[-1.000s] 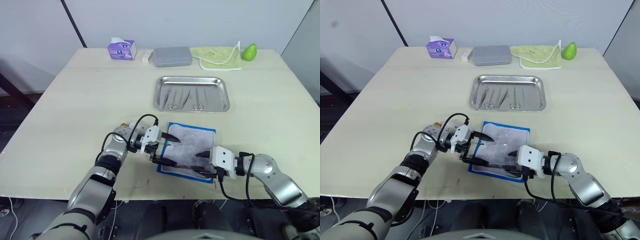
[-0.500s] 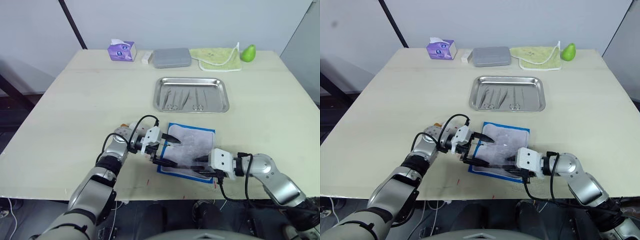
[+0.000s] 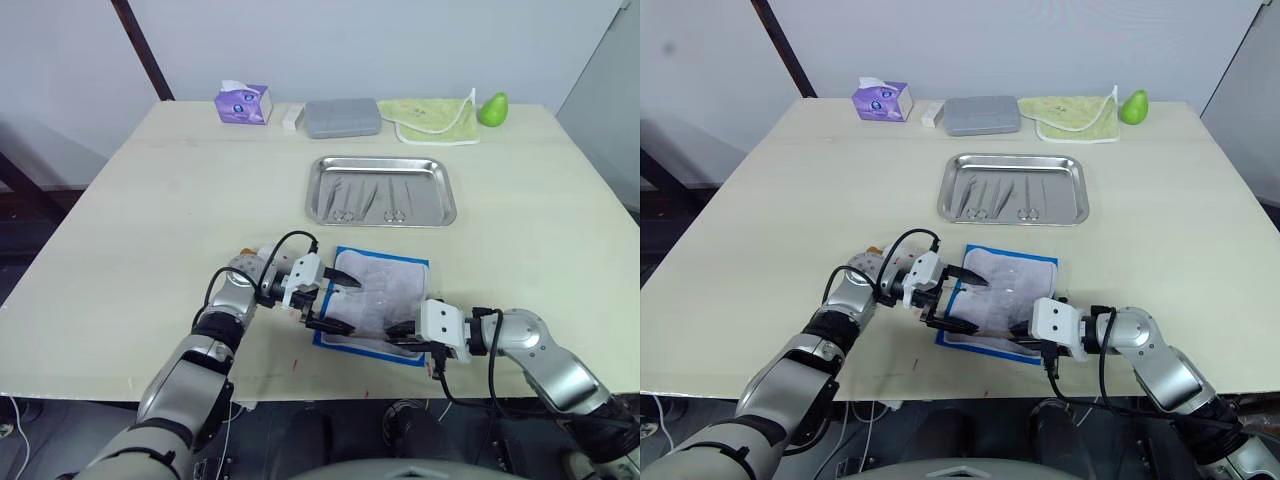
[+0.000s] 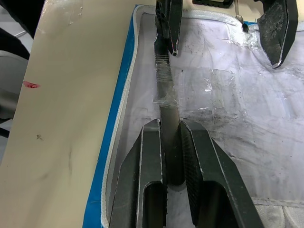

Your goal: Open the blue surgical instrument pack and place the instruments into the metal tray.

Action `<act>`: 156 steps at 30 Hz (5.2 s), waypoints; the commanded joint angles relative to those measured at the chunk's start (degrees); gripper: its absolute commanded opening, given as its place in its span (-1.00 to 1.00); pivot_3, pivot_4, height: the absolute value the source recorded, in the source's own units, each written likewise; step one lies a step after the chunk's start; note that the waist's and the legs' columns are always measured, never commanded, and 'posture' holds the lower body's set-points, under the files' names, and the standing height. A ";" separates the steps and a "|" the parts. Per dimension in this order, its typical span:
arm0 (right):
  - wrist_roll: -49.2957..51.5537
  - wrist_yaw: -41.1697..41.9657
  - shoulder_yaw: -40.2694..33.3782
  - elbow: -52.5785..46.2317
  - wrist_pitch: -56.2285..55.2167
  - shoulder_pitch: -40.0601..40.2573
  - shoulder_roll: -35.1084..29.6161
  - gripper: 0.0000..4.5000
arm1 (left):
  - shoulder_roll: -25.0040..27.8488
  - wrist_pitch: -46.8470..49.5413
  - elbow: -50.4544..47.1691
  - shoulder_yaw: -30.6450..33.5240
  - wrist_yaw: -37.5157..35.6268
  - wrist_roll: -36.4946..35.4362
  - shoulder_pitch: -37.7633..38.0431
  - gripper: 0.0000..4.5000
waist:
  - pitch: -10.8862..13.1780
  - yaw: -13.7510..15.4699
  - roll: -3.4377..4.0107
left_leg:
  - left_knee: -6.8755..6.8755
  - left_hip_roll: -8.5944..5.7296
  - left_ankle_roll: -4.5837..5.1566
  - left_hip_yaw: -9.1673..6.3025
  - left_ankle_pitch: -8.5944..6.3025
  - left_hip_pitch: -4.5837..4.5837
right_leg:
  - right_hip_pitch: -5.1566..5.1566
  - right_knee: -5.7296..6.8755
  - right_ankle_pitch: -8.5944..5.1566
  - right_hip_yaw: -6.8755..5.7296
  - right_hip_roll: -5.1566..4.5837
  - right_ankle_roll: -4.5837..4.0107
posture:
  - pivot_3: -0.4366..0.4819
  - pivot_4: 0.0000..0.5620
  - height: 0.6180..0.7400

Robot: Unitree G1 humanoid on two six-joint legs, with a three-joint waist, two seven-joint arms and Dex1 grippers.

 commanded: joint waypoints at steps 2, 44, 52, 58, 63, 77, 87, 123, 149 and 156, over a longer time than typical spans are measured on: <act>-1.80 -1.06 0.22 -0.88 7.93 0.23 -1.56 -0.99 | -1.06 0.34 1.14 -1.13 -2.15 1.88 1.59 1.00 | 0.03 0.02 0.04 | 0.00 0.00 0.00 0.00 0.00 -0.01 | 0.00 -0.01 0.00 0.00 -0.01 0.00 | -0.05 -0.47 0.93; 3.39 0.03 -0.82 -23.37 32.73 -9.31 -10.75 -0.99 | -1.66 0.24 1.74 -1.20 -2.15 3.17 1.43 1.00 | 0.52 0.63 0.50 | 0.00 -0.05 0.00 0.06 0.00 -0.47 | -0.42 -0.10 -0.06 0.02 -0.22 0.12 | -0.05 -0.47 0.93; 3.20 -0.07 0.47 -24.61 34.01 -10.91 -11.36 -0.99 | -1.66 0.21 1.93 -1.16 -2.15 3.36 1.38 1.00 | 0.54 0.63 0.53 | 0.00 -0.05 0.00 0.07 0.00 -0.47 | -0.43 -0.10 -0.06 0.02 -0.24 0.12 | -0.05 -0.47 0.93; 3.67 0.03 -0.51 -25.42 34.06 -10.79 -13.41 -0.99 | -1.72 0.19 2.01 -1.18 -2.15 3.55 1.43 1.00 | 0.56 0.65 0.55 | 0.00 -0.04 0.00 0.07 0.00 -0.48 | -0.43 -0.11 -0.06 0.02 -0.26 0.12 | -0.05 -0.47 0.93; 4.79 0.59 -3.21 -26.25 33.55 -8.97 -16.74 -0.99 | -1.84 0.06 2.23 -1.13 -2.15 3.62 1.38 1.00 | 0.57 0.71 0.56 | 0.00 -0.04 0.00 0.07 0.00 -0.48 | -0.44 -0.11 -0.06 0.02 -0.27 0.13 | -0.05 -0.47 0.93; 14.26 11.62 -31.42 -26.69 30.25 4.34 -33.04 -0.99 | -2.67 -0.51 3.84 -0.36 -2.15 4.03 0.42 1.00 | 0.70 1.43 0.75 | 0.04 -0.08 -0.01 0.04 0.00 -0.63 | -0.48 -0.18 -0.09 -0.01 -0.33 0.20 | -0.05 -0.47 0.93; 27.13 -6.39 -37.55 -24.50 48.84 -11.66 -17.37 -0.99 | -3.15 -1.03 4.06 0.62 -2.09 4.04 0.48 1.00 | 0.75 1.44 0.79 | 0.04 -0.05 -0.01 0.06 0.00 -0.58 | -0.46 -0.15 -0.08 0.04 -0.32 0.19 | -0.05 -0.47 0.93; 4.56 -56.62 -31.28 39.82 33.28 -44.53 29.48 -0.99 | -2.52 1.85 -2.14 2.91 -0.49 3.99 4.73 1.00 | 0.77 0.00 1.40 | 0.01 -0.13 -0.04 0.08 0.04 -0.99 | -0.88 0.00 0.08 0.09 -0.19 0.43 | -0.05 -0.47 0.93; 4.05 -56.63 -30.74 48.08 24.41 -46.82 30.61 0.37 | -2.54 3.59 -5.21 3.91 0.03 3.66 6.01 1.00 | 0.80 -0.25 1.43 | -0.05 -0.10 -0.05 0.12 0.04 -1.01 | -0.90 -0.02 0.10 0.12 -0.26 0.47 | -0.05 -0.47 0.93; 5.59 -46.88 -24.94 28.93 23.90 -38.55 29.32 0.47 | -2.34 7.59 -11.12 7.11 0.44 -0.94 7.56 1.00 | 0.81 -0.25 1.46 | -0.07 -0.08 -0.05 0.10 0.04 -1.03 | -0.91 -0.03 0.10 0.10 -0.26 0.47 | -0.05 -0.47 0.93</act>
